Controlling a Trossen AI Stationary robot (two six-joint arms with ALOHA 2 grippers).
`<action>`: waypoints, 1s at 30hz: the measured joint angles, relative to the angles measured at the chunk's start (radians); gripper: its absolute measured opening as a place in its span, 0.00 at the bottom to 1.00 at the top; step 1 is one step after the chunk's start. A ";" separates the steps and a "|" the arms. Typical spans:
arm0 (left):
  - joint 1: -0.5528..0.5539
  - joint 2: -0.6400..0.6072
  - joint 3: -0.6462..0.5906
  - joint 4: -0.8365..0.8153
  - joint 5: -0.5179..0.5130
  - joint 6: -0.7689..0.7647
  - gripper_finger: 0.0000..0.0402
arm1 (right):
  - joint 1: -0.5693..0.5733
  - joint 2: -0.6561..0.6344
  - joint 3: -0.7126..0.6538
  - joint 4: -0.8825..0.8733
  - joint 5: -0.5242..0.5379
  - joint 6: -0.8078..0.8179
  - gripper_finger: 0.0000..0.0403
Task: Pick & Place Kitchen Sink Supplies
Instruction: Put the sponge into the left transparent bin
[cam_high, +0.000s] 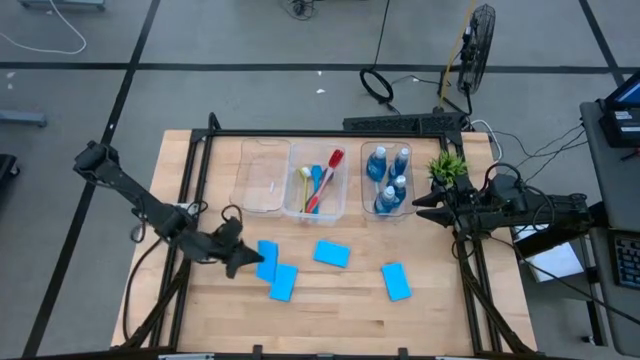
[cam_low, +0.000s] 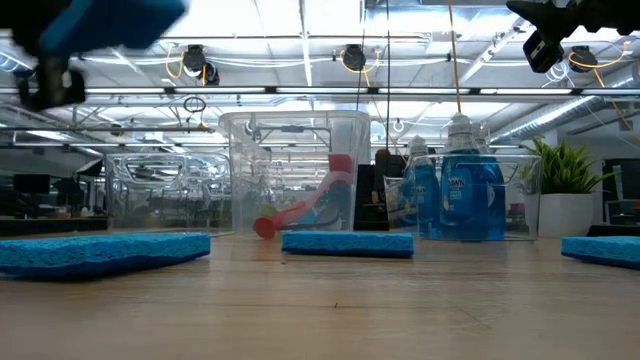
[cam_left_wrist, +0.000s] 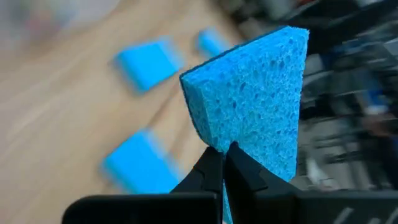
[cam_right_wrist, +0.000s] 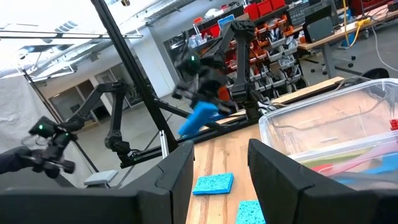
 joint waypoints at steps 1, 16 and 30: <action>0.000 -0.005 0.000 0.069 -0.013 0.061 0.00 | 0.000 0.000 0.000 0.000 0.000 0.000 0.35; 0.000 -0.021 0.003 1.020 0.189 1.070 0.00 | 0.000 0.000 0.000 0.000 0.000 -0.003 0.35; 0.000 -0.021 0.004 0.961 -0.090 0.905 0.00 | 0.000 0.000 0.000 0.000 0.000 -0.004 0.35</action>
